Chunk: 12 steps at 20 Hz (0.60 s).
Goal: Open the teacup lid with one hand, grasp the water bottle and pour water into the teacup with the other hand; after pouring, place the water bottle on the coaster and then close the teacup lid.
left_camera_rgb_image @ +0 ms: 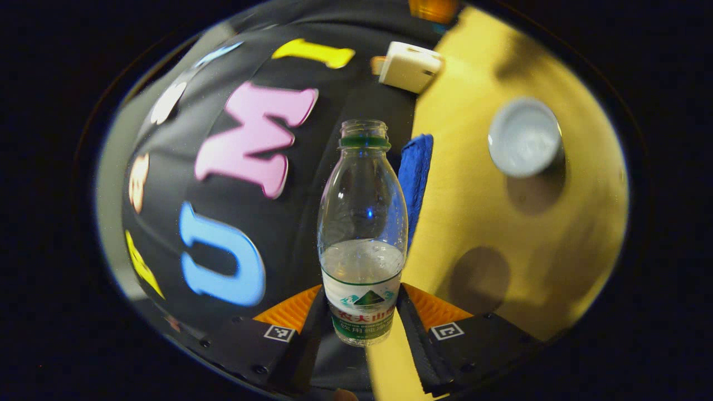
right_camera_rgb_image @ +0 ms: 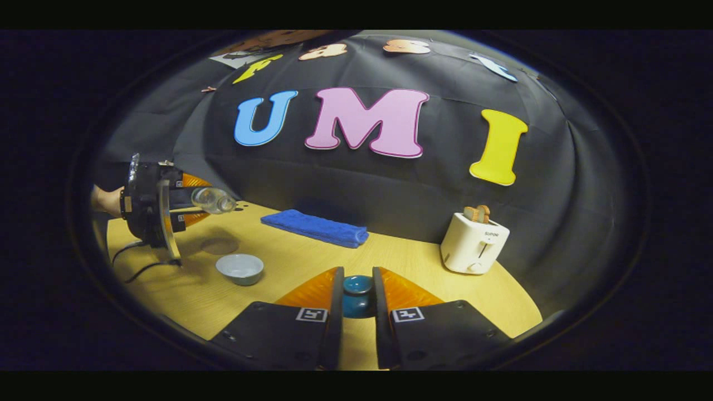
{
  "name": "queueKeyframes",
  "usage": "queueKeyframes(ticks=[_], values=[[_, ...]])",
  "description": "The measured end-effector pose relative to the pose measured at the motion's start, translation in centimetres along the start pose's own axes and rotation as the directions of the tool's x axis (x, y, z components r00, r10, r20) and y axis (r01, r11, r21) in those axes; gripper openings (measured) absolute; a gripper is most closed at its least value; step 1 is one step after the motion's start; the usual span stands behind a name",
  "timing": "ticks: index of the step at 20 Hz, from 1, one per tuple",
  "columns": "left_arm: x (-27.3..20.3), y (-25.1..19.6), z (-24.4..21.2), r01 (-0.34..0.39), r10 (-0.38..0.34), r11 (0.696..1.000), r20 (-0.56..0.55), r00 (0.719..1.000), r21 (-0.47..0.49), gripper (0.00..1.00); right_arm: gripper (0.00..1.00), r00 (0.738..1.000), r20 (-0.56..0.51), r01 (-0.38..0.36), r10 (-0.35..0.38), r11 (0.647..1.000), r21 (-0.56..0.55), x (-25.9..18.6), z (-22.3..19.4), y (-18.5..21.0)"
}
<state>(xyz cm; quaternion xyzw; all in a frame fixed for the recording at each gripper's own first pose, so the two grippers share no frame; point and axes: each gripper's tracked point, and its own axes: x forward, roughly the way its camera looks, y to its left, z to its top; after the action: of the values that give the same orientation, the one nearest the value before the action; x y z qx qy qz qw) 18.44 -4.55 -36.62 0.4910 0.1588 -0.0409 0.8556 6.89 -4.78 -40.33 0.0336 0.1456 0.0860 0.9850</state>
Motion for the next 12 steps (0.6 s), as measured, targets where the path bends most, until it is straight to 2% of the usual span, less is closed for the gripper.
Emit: queueKeyframes(ticks=[1,2,3,4,5,6,7,8,9,10,11,12], values=[[0.4,-0.2,0.1,0.026,-0.026,0.990,0.001,1.000,-0.135,0.73,0.31,1.000,-0.002,-0.004,0.004,1.000,-0.002,0.1,0.0,0.2],[0.3,0.2,0.0,0.030,-0.029,0.970,0.010,1.000,-0.243,0.73,0.31,1.000,-0.003,-0.008,0.008,1.000,0.000,0.3,0.0,0.4],[0.2,0.4,-0.3,0.041,-0.035,0.941,0.024,0.999,-0.337,0.74,0.27,1.000,-0.003,-0.012,0.012,1.000,0.004,0.4,0.0,0.7],[0.1,0.6,-0.1,0.055,-0.042,0.902,0.040,0.998,-0.429,0.73,0.27,1.000,-0.003,-0.015,0.015,1.000,0.007,0.6,0.1,0.8],[-0.2,1.0,0.1,0.076,-0.054,0.850,0.057,0.997,-0.521,0.74,0.31,1.000,-0.003,-0.017,0.017,1.000,0.008,0.6,0.1,0.9],[-0.3,1.4,0.3,0.102,-0.068,0.786,0.079,0.995,-0.610,0.74,0.31,1.000,-0.003,-0.018,0.018,1.000,0.006,0.6,0.1,1.0],[-0.3,2.1,0.4,0.123,-0.074,0.713,0.100,0.992,-0.690,0.73,0.27,1.000,-0.004,-0.020,0.020,1.000,0.004,0.7,0.0,1.0],[-0.5,2.6,0.9,0.143,-0.077,0.636,0.122,0.990,-0.759,0.73,0.31,1.000,-0.005,-0.020,0.020,1.000,0.005,0.8,0.1,1.1],[-0.4,2.0,1.6,0.170,-0.085,0.555,0.147,0.985,-0.814,0.74,0.27,1.000,-0.004,-0.022,0.022,1.000,0.008,0.8,0.1,1.1],[-0.3,1.8,1.8,0.189,-0.090,0.478,0.167,0.982,-0.858,0.73,0.29,1.000,-0.004,-0.022,0.022,1.000,0.009,1.0,0.1,1.2],[-0.1,1.7,1.9,0.196,-0.090,0.413,0.175,0.980,-0.889,0.73,0.31,1.000,-0.004,-0.022,0.022,1.000,0.009,1.0,0.1,1.2],[-0.1,1.6,2.0,0.192,-0.089,0.370,0.171,0.981,-0.909,0.73,0.23,1.000,-0.004,-0.022,0.022,1.000,0.008,1.1,0.1,1.2]])
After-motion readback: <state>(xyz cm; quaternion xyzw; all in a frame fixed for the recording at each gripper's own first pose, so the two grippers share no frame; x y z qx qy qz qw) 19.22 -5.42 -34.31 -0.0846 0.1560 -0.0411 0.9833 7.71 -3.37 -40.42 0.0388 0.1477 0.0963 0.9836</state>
